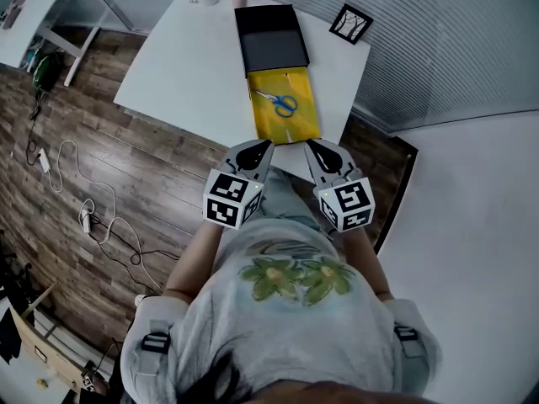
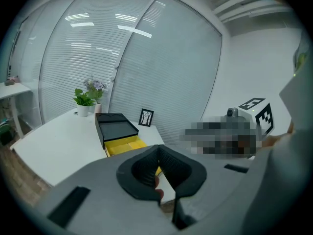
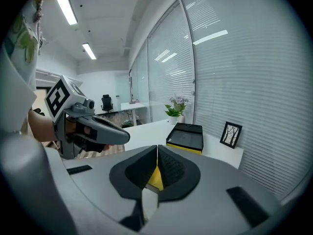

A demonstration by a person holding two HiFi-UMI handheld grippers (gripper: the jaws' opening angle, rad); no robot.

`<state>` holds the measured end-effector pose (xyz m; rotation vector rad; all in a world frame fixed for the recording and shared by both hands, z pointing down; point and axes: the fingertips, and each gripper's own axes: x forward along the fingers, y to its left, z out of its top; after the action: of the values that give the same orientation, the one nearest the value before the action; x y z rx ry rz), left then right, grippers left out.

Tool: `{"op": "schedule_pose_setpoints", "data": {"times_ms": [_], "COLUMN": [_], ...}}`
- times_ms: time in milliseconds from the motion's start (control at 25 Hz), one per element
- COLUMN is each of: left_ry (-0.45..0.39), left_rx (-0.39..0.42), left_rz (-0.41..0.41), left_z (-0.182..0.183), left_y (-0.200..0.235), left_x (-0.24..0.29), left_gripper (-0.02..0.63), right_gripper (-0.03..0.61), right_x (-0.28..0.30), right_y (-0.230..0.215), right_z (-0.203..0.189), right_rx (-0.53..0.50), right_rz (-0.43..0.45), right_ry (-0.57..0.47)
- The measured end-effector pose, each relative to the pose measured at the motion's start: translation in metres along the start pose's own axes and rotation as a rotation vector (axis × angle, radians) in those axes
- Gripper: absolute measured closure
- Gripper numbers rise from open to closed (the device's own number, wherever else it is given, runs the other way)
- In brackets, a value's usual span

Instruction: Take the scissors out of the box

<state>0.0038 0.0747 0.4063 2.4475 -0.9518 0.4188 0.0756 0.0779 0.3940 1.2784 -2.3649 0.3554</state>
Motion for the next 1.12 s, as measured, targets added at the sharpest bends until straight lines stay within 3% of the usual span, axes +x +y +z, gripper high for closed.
{"op": "schedule_pose_setpoints", "data": {"times_ms": [600,1120], "left_ry": [0.027,0.080], "left_rx": [-0.038,-0.077], "left_rz": [0.034,0.055], "left_z": [0.024,0.015], "left_y": [0.046,0.071], "left_x": [0.052,0.074], "left_gripper": [0.607,0.607], "right_gripper": [0.571,0.571], "right_x": [0.056,0.096], "right_y": [-0.048,-0.057], "right_z": [0.005,-0.008], "right_rx": [-0.023,0.000], "right_rz": [0.031,0.112], "right_ry": [0.067,0.143]}}
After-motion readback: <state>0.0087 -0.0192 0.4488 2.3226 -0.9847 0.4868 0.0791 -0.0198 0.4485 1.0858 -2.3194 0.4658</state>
